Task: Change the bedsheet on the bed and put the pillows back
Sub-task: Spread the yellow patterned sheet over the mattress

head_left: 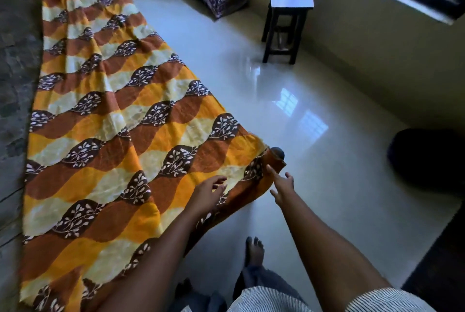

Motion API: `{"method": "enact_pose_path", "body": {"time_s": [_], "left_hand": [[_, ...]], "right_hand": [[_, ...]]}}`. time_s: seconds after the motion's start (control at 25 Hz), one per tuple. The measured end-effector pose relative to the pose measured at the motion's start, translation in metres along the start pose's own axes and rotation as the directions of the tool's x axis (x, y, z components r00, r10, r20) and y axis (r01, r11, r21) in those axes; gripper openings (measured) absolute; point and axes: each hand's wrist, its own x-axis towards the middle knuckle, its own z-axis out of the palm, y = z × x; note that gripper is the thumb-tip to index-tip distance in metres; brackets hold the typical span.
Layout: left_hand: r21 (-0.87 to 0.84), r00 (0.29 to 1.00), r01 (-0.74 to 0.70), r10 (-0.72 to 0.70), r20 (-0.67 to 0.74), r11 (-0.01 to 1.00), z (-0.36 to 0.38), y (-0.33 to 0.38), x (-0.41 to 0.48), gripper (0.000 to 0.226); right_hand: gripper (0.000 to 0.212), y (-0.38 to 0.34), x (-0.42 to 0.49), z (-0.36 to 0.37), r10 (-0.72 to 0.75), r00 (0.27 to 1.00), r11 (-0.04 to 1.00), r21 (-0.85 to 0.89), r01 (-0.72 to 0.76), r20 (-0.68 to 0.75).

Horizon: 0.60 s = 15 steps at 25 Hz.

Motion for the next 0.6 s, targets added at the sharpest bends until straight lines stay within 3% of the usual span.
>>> {"method": "enact_pose_path", "body": {"time_s": [0.12, 0.2, 0.24, 0.28, 0.36, 0.4, 0.48, 0.52, 0.6], "left_hand": [[-0.112, 0.994, 0.105, -0.107, -0.006, 0.988, 0.014, 0.018, 0.007, 0.026], [-0.231, 0.989, 0.14, -0.147, -0.012, 0.963, 0.021, 0.027, 0.004, 0.022], [-0.309, 0.987, 0.144, -0.157, -0.018, 0.94, 0.023, 0.033, 0.002, 0.02], [-0.389, 0.986, 0.145, -0.166, -0.021, 0.91, 0.026, 0.039, -0.001, 0.018], [-0.514, 0.988, 0.12, -0.151, -0.02, 0.849, 0.035, 0.049, -0.009, 0.021], [-0.57, 0.99, 0.1, -0.139, -0.025, 0.815, 0.04, 0.05, -0.014, 0.027], [-0.69, 0.984, 0.069, -0.165, -0.073, 0.721, 0.048, 0.049, -0.028, 0.041], [-0.746, 0.972, 0.053, -0.205, -0.113, 0.664, 0.049, 0.05, -0.035, 0.041], [-0.819, 0.931, -0.008, -0.294, -0.215, 0.574, 0.044, 0.052, -0.046, 0.033]], "right_hand": [[0.06, -0.009, 0.018, -0.006, 0.023, 0.998, 0.992, -0.122, -0.015, 0.059], [0.051, -0.007, 0.007, -0.01, -0.182, 0.982, 0.926, -0.324, 0.191, 0.061], [0.049, -0.007, -0.006, -0.012, -0.357, 0.927, 0.824, -0.431, 0.369, 0.111], [0.047, -0.007, -0.023, -0.012, -0.526, 0.824, 0.671, -0.492, 0.555, 0.212], [0.042, -0.011, -0.055, -0.011, -0.672, 0.563, 0.343, -0.472, 0.812, 0.481], [0.04, -0.012, -0.066, -0.008, -0.648, 0.469, 0.225, -0.438, 0.87, 0.6], [0.045, -0.016, -0.084, -0.003, -0.512, 0.396, 0.128, -0.388, 0.913, 0.763], [0.049, -0.018, -0.091, 0.0, -0.446, 0.382, 0.125, -0.366, 0.922, 0.81], [0.055, -0.022, -0.105, 0.002, -0.347, 0.387, 0.218, -0.328, 0.919, 0.854]]}}
